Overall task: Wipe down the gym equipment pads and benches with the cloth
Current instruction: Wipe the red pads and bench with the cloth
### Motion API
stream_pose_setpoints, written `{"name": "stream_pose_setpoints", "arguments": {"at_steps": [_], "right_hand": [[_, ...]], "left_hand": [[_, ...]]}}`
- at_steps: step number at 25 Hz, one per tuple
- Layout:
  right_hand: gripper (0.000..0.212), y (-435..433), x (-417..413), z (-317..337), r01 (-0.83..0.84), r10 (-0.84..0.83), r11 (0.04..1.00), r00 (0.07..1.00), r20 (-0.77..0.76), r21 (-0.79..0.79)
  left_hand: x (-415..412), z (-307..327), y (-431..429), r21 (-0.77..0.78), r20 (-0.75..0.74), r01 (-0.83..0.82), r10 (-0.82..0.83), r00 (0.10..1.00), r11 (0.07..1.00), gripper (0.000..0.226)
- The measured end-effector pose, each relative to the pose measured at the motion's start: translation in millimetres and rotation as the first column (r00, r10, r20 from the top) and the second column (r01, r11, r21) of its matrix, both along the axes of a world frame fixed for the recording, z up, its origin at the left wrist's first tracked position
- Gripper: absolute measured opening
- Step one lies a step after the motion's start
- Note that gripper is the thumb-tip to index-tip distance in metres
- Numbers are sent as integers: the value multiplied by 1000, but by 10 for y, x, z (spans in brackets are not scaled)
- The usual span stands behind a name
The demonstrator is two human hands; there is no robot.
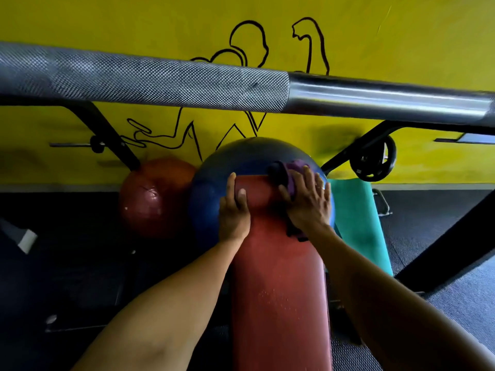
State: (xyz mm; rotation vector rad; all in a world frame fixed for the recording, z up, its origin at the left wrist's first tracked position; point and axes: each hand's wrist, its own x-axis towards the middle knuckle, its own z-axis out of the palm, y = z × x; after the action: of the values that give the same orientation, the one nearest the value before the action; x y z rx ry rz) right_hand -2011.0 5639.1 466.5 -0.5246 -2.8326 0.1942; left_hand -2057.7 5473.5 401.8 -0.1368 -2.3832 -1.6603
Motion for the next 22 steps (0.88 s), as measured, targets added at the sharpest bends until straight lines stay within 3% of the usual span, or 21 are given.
{"name": "stream_pose_setpoints", "arguments": {"at_steps": [3, 6, 8, 12, 16, 19, 20, 22], "right_hand": [[64, -157, -112, 20, 133, -132, 988, 991, 12, -79], [64, -732, -456, 107, -27, 27, 995, 1000, -5, -91], [58, -922, -585, 143, -120, 120, 988, 993, -5, -102], [54, -426, -499, 108, -105, 104, 995, 993, -48, -1], [58, 62, -284, 17, 141, -150, 986, 982, -114, -86], [62, -408, -423, 6, 205, -223, 961, 972, -79, -186], [64, -652, -445, -7, 151, -171, 969, 981, -88, -194], [64, -986, -351, -118, 1, -24, 991, 985, -171, -137]], "left_hand": [[-1, -11, 20, -62, -18, 5, -6, 1000, 998, 53], [-49, 10, 39, -133, -27, 37, -41, 999, 990, 57], [-102, -105, 41, -283, -69, 84, -108, 992, 955, 65], [-94, -43, -13, -81, 14, 43, -42, 999, 996, 54], [-6, -6, 6, -41, -61, 28, -31, 998, 999, 52], [-89, -76, 4, -182, -87, -3, -13, 996, 983, 51], [-101, -113, 39, -174, -52, 21, -30, 998, 985, 52], [-144, -290, 46, -379, -151, 67, -133, 980, 923, 56]]}}
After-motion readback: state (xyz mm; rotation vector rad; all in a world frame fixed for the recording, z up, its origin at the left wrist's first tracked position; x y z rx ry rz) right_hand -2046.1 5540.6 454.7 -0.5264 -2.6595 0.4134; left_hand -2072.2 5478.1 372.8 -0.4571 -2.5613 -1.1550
